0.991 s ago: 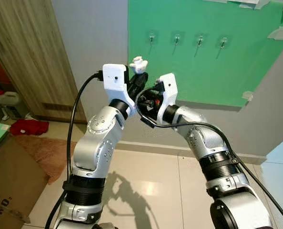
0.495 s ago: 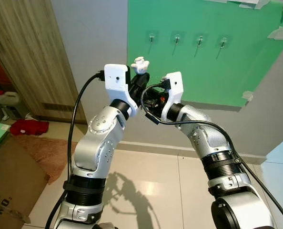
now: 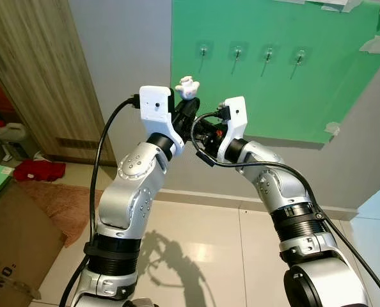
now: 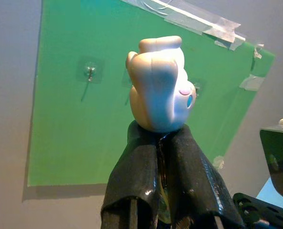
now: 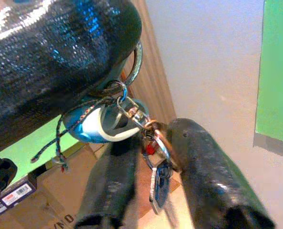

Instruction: Hang keys on a hook

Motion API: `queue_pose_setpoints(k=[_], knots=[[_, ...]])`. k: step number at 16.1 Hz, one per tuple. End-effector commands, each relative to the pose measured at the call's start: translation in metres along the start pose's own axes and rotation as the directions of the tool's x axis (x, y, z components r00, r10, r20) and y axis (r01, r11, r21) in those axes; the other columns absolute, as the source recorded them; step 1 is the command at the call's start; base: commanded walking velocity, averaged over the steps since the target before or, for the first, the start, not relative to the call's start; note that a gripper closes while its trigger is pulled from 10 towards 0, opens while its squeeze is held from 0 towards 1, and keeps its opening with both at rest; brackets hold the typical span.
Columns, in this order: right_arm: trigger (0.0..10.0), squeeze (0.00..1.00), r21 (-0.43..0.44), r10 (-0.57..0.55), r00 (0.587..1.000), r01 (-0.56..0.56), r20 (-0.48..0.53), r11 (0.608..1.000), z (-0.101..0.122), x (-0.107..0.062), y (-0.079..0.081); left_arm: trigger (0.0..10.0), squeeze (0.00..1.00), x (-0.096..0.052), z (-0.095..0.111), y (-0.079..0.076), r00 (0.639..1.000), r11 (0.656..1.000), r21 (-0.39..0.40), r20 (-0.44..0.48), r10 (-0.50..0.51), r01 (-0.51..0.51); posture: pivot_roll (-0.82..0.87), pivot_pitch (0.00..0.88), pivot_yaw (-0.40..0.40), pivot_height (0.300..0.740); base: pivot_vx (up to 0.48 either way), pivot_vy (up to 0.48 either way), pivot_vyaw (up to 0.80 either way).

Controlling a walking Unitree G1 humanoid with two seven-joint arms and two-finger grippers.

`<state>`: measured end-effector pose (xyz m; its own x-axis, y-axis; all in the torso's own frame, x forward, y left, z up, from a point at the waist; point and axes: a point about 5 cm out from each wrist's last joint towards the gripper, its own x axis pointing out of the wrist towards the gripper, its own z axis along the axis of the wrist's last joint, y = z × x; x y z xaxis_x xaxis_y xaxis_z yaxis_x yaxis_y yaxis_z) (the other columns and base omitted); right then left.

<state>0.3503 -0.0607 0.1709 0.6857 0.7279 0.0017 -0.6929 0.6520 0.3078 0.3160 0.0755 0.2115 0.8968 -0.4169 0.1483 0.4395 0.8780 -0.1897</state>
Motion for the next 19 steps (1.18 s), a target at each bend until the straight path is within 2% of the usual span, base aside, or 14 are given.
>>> queue_pose_setpoints(k=[1, 12, 13, 15, 17, 18, 19], knots=[[0.0, 0.00, -0.010, 0.001, 0.999, 0.000, 0.044, 1.000, 0.008, -0.003, -0.001, 10.0, 0.00, 0.002, 0.003, -0.001, 1.000, 1.000, 0.019, 0.000, -0.002, 0.002, 0.04, 0.000, -0.035, 0.740, 0.000, 0.000, 0.00], [0.0, 0.00, -0.008, -0.034, 0.999, 0.034, 0.039, 0.999, 0.008, -0.011, -0.011, 10.0, 0.00, 0.002, 0.000, 0.004, 0.999, 0.997, 0.072, -0.012, 0.033, -0.032, 0.03, 0.000, -0.038, 0.740, 0.000, 0.000, 0.00], [0.0, 0.00, -0.017, -0.034, 0.999, 0.035, 0.034, 0.999, 0.008, -0.012, -0.012, 10.0, 0.00, 0.002, 0.000, 0.004, 0.999, 0.996, 0.079, -0.014, 0.036, -0.035, 0.03, 0.000, -0.038, 0.740, 0.000, 0.000, 0.00], [0.0, 0.00, -0.109, -0.016, 1.000, 0.015, -0.007, 0.994, 0.006, -0.018, -0.015, 10.0, 0.00, 0.002, -0.002, 0.007, 0.998, 0.994, 0.096, -0.023, 0.060, -0.057, 0.03, 0.000, -0.039, 0.740, 0.000, 0.000, 0.00], [0.0, 0.00, -0.144, -0.025, 0.999, 0.020, -0.030, 0.989, 0.006, -0.023, -0.022, 10.0, 0.00, 0.002, -0.002, 0.009, 0.997, 0.993, 0.103, -0.021, 0.068, -0.065, 0.03, 0.000, -0.040, 0.740, 0.000, 0.000, 0.00], [0.0, 0.00, -0.148, -0.027, 0.999, 0.022, -0.035, 0.989, 0.006, -0.025, -0.024, 10.0, 1.00, 0.001, 0.001, 0.011, 0.996, 0.988, 0.124, 0.004, 0.090, -0.090, 0.03, 0.000, -0.041, 0.740, 0.000, 0.000, 0.00], [0.0, 0.00, -0.149, -0.026, 0.999, 0.021, -0.037, 0.989, 0.006, -0.026, -0.024, 10.0, 1.00, 0.000, 0.002, 0.011, 0.995, 0.987, 0.128, 0.012, 0.097, -0.098, 0.03, 0.000, -0.041, 0.740, 0.000, 0.000, 0.00]])
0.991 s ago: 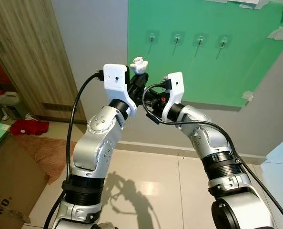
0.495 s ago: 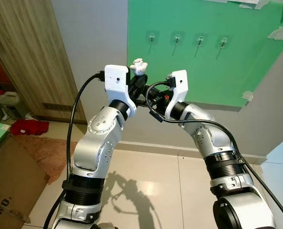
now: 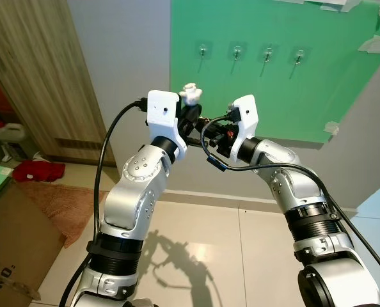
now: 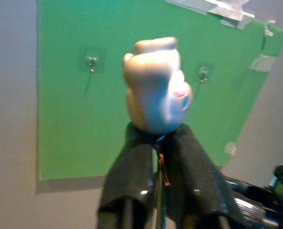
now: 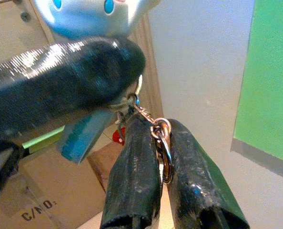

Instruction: Hang keys on a hook

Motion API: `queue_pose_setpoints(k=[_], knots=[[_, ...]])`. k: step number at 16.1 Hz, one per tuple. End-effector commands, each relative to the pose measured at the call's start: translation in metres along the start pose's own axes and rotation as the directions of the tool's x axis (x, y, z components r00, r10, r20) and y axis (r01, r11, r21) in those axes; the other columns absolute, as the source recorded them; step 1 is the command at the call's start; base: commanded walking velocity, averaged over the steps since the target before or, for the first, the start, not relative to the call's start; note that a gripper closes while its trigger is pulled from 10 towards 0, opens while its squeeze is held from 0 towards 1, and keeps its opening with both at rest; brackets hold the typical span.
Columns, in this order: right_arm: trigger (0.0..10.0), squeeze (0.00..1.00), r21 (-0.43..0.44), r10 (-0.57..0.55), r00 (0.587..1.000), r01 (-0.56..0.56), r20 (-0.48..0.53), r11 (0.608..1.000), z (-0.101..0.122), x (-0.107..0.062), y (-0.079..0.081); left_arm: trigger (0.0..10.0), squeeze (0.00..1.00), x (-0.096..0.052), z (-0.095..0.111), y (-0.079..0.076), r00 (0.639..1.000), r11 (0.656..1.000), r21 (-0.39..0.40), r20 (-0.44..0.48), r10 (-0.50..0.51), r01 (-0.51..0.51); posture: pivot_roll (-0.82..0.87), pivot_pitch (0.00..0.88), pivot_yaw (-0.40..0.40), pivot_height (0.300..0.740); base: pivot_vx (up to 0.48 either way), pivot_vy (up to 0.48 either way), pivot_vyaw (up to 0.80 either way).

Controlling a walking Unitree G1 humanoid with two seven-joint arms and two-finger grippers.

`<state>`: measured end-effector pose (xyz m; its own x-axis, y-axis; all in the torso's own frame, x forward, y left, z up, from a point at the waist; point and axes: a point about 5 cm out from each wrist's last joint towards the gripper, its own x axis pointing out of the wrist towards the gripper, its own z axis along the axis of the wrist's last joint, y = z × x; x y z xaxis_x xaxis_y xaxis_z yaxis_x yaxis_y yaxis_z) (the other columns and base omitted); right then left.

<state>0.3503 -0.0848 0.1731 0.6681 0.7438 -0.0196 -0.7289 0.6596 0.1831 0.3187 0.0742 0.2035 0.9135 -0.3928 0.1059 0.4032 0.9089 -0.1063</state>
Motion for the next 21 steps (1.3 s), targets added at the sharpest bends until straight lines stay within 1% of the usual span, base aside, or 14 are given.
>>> queue_pose_setpoints(k=[1, 3, 5, 7, 8, 10, 13, 15, 16, 17, 19, 20, 21], knots=[[0.0, 0.00, -0.019, -0.032, 0.999, 0.031, -0.024, 0.999, -0.005, -0.009, -0.007, 10.0, 1.00, -0.002, 0.009, 0.012, 0.996, 0.997, 0.036, 0.044, 0.073, -0.075, 0.03, 0.000, -0.042, 0.740, 0.000, 0.000, 0.00], [0.0, 0.00, -0.029, -0.010, 0.999, 0.009, -0.044, 1.000, -0.009, -0.009, -0.004, 10.0, 1.00, -0.001, 0.007, 0.014, 0.996, 0.995, 0.051, 0.033, 0.087, -0.089, 0.03, 0.000, -0.043, 0.740, 0.000, 0.000, 0.00], [0.0, 0.00, -0.085, 0.005, 0.997, -0.011, -0.078, 0.996, -0.011, -0.012, -0.006, 10.0, 1.00, -0.001, 0.005, 0.017, 0.994, 0.988, 0.102, 0.025, 0.111, -0.113, 0.03, 0.000, -0.043, 0.740, 0.000, 0.000, 0.00], [0.0, 0.00, -0.175, 0.011, 0.993, -0.032, -0.122, 0.984, -0.013, -0.016, -0.010, 10.0, 1.00, -0.001, 0.003, 0.023, 0.988, 0.977, 0.148, 0.014, 0.155, -0.155, 0.03, 0.000, -0.047, 0.740, 0.000, 0.000, 0.00], [0.0, 0.00, -0.258, 0.012, 0.986, -0.054, -0.163, 0.965, -0.015, -0.020, -0.012, 10.0, 1.00, 0.000, 0.001, 0.026, 0.985, 0.971, 0.166, 0.006, 0.175, -0.173, 0.03, 0.000, -0.049, 0.740, 0.000, 0.000, 0.00], [0.0, 0.00, -0.358, -0.012, 0.977, -0.066, -0.212, 0.931, -0.018, -0.024, -0.019, 10.0, 1.00, -0.001, -0.002, 0.030, 0.979, 0.962, 0.185, -0.013, 0.205, -0.199, 0.03, 0.000, -0.052, 0.740, 0.000, 0.000, 0.00], [0.0, 0.00, -0.403, -0.048, 0.977, -0.042, -0.208, 0.914, -0.017, -0.025, -0.025, 10.0, 1.00, -0.001, -0.003, 0.030, 0.978, 0.961, 0.187, -0.012, 0.209, -0.203, 0.03, 0.000, -0.054, 0.740, 0.000, 0.000, 0.00], [0.0, 0.00, -0.413, -0.049, 0.978, -0.040, -0.203, 0.910, -0.020, -0.024, -0.025, 10.0, 1.00, -0.001, -0.004, 0.032, 0.976, 0.956, 0.203, -0.011, 0.218, -0.211, 0.03, 0.000, -0.051, 0.740, 0.000, 0.000, 0.00], [0.0, 0.00, -0.414, -0.048, 0.978, -0.041, -0.203, 0.909, -0.020, -0.024, -0.025, 10.0, 1.00, -0.001, -0.004, 0.032, 0.976, 0.956, 0.203, -0.011, 0.219, -0.213, 0.03, 0.000, -0.051, 0.740, 0.000, 0.000, 0.00], [0.0, 0.00, -0.414, -0.048, 0.978, -0.042, -0.204, 0.909, -0.021, -0.024, -0.025, 10.0, 1.00, -0.001, -0.004, 0.032, 0.976, 0.960, 0.183, -0.014, 0.216, -0.210, 0.03, 0.000, -0.051, 0.740, 0.000, 0.000, 0.00], [0.0, 0.00, -0.410, -0.045, 0.978, -0.043, -0.203, 0.911, -0.023, -0.023, -0.024, 10.0, 1.00, -0.001, -0.005, 0.032, 0.975, 0.969, 0.119, -0.028, 0.221, -0.217, 0.03, 0.000, -0.051, 0.740, 0.000, 0.000, 0.00], [0.0, 0.00, -0.409, -0.043, 0.978, -0.045, -0.202, 0.911, -0.024, -0.023, -0.023, 10.0, 1.00, 0.000, -0.006, 0.033, 0.973, 0.974, 0.021, -0.052, 0.225, -0.225, 0.03, 0.000, -0.051, 0.740, 0.000, 0.000, 0.00], [0.0, 0.00, -0.421, -0.037, 0.979, -0.053, -0.202, 0.905, -0.026, -0.022, -0.022, 10.0, 1.00, -0.001, -0.009, 0.033, 0.973, 0.975, 0.031, -0.064, 0.223, -0.221, 0.03, 0.000, -0.051, 0.740, 0.000, 0.000, 0.00]])
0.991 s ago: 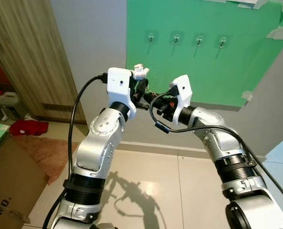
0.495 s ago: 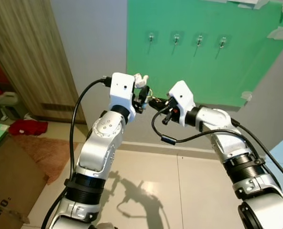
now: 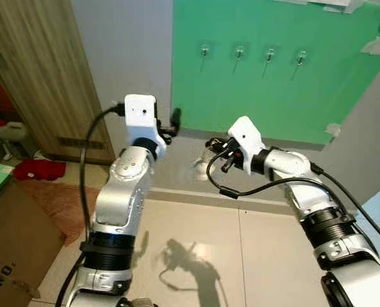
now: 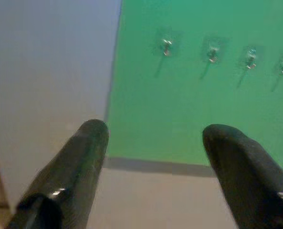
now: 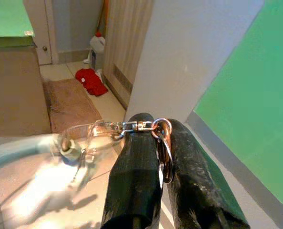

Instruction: Hang keys on a hook

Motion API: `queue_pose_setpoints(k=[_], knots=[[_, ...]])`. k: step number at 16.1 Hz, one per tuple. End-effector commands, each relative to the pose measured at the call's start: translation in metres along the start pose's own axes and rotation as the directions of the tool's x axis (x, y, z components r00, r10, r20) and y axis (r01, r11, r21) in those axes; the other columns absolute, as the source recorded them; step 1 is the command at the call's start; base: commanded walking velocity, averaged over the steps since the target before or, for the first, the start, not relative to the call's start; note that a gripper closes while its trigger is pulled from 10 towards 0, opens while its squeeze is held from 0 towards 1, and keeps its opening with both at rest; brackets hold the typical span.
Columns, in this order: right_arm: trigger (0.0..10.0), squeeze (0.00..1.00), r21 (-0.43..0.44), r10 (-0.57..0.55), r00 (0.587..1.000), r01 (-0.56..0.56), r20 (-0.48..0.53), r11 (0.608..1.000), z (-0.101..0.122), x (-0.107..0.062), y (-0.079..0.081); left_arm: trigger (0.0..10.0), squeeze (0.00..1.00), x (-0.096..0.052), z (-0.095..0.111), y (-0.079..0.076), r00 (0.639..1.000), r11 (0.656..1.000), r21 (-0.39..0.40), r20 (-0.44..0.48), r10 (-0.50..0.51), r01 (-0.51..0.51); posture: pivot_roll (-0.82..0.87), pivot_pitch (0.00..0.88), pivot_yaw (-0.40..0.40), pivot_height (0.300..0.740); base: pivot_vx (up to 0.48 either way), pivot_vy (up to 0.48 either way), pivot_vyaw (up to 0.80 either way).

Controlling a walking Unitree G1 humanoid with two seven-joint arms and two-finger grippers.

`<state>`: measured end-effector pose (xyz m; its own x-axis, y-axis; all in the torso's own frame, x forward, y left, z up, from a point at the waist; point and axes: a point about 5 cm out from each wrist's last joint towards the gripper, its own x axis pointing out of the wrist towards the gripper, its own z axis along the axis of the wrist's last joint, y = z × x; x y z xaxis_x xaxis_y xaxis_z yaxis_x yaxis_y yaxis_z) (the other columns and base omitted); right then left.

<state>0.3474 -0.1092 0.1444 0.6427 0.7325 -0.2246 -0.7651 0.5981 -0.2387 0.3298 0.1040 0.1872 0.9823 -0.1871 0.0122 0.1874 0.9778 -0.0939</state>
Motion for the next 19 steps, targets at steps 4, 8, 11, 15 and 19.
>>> queue_pose_setpoints(k=[4, 8, 11, 15, 19], knots=[[0.0, 0.00, -0.404, -0.057, 0.994, 0.014, -0.095, 0.914, -0.003, -0.010, -0.017, 10.0, 0.00, 0.003, -0.011, -0.011, 0.997, 0.968, 0.243, -0.052, -0.048, 0.059, 0.03, 0.000, -0.057, 0.740, 0.000, 0.000, 0.00], [0.0, 0.00, -0.464, -0.180, 0.982, 0.134, -0.056, 0.876, -0.001, -0.014, -0.031, 10.0, 0.00, 0.002, -0.016, -0.011, 0.998, 0.966, 0.254, -0.036, -0.044, 0.051, 0.03, 0.000, -0.059, 0.740, 0.000, 0.000, 0.00], [0.0, 0.00, -0.245, -0.387, 0.919, 0.394, 0.079, 0.886, 0.006, -0.013, -0.047, 10.0, 0.00, 0.002, -0.021, -0.008, 0.999, 0.959, 0.282, -0.026, -0.026, 0.032, 0.03, 0.000, -0.053, 0.740, 0.000, 0.000, 0.00], [0.0, 0.00, 0.208, -0.480, 0.873, 0.456, 0.087, 0.866, 0.001, -0.010, -0.048, 10.0, 0.00, 0.002, -0.028, -0.003, 1.000, 0.969, 0.245, -0.027, 0.014, -0.007, 0.03, 0.000, -0.048, 0.740, 0.000, 0.000, 0.00], [0.0, 0.00, 0.418, -0.468, 0.884, 0.415, 0.026, 0.808, -0.010, -0.003, -0.038, 10.0, 0.00, 0.004, -0.027, 0.003, 0.998, 0.963, 0.262, -0.006, 0.060, -0.056, 0.03, 0.000, -0.045, 0.740, 0.000, 0.000, 0.00]])
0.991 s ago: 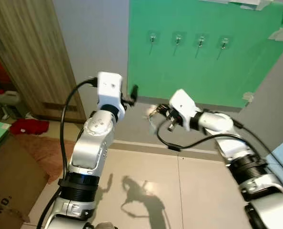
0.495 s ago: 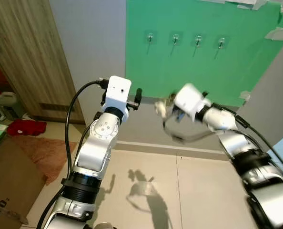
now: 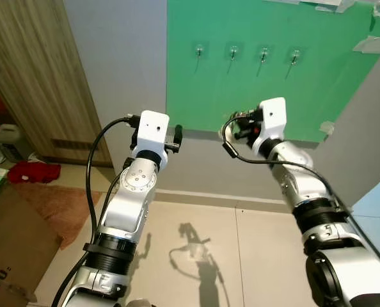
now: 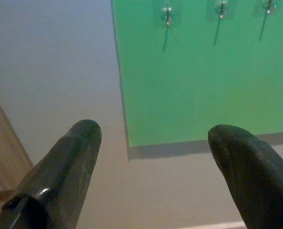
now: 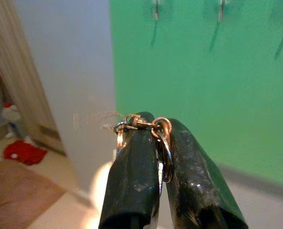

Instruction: Hang keys on a hook

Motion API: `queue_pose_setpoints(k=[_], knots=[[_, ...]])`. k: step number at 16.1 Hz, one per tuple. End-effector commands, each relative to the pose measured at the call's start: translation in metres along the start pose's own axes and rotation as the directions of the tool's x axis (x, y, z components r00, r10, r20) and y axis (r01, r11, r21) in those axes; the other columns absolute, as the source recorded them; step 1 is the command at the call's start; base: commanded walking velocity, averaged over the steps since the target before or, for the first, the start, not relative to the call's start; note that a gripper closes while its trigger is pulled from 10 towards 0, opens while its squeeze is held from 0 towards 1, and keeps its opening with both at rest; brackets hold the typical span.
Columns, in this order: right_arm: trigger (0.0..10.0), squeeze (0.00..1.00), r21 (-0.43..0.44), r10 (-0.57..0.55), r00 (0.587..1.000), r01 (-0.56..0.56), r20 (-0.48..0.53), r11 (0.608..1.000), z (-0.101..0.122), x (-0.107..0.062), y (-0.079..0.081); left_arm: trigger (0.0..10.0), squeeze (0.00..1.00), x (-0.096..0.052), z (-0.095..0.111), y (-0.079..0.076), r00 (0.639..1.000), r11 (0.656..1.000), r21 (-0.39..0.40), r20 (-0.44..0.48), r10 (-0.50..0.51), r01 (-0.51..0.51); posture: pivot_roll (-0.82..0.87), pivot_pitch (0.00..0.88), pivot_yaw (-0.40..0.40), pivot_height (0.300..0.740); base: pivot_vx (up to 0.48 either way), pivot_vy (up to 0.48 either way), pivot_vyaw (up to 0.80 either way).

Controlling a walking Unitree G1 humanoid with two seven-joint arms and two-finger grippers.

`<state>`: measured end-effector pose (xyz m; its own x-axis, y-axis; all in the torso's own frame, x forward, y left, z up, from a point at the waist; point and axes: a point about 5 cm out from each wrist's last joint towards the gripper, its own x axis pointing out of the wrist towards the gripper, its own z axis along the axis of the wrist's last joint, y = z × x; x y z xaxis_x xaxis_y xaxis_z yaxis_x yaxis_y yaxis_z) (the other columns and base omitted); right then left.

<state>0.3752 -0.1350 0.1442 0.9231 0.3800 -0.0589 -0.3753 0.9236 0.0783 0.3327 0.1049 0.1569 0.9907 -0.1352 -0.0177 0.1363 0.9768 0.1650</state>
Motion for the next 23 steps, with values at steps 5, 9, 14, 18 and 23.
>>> queue_pose_setpoints(k=[5, 9, 14, 18, 23], knots=[[0.0, 0.00, 0.297, -0.038, 0.998, 0.052, -0.054, 0.953, -0.009, -0.001, 0.001, 10.0, 0.00, 0.004, 0.002, 0.001, 0.999, 0.999, -0.012, 0.025, 0.034, -0.034, 0.02, 0.000, -0.044, 0.740, 0.000, 0.000, 0.00], [0.0, 0.00, 0.306, -0.105, 0.989, 0.133, -0.107, 0.943, -0.016, -0.003, -0.003, 10.0, 0.00, 0.006, 0.003, 0.004, 0.996, 0.999, -0.001, 0.068, 0.054, -0.054, 0.02, 0.000, -0.043, 0.740, 0.000, 0.000, 0.00], [0.0, 0.00, 0.136, -0.066, 0.996, 0.073, -0.060, 0.988, -0.012, -0.006, 0.010, 10.0, 0.00, 0.003, 0.005, 0.008, 0.996, 0.998, -0.046, 0.085, 0.039, -0.035, 0.02, 0.000, -0.042, 0.740, 0.237, -0.299, 0.00], [0.0, 0.00, 0.139, -0.056, 0.997, 0.063, -0.056, 0.988, -0.012, -0.006, 0.011, 10.0, 0.00, 0.004, 0.002, 0.005, 0.997, 0.999, -0.037, 0.068, 0.021, -0.018, 0.02, 0.000, -0.040, 0.740, 0.135, -0.410, 0.00], [0.0, 0.00, 0.120, -0.040, 0.998, 0.045, -0.049, 0.992, -0.014, -0.010, 0.015, 10.0, 0.00, 0.004, 0.000, 0.009, 0.997, 0.998, -0.046, 0.059, 0.050, -0.047, 0.02, 0.000, -0.043, 0.740, 0.049, -0.422, 0.00]])
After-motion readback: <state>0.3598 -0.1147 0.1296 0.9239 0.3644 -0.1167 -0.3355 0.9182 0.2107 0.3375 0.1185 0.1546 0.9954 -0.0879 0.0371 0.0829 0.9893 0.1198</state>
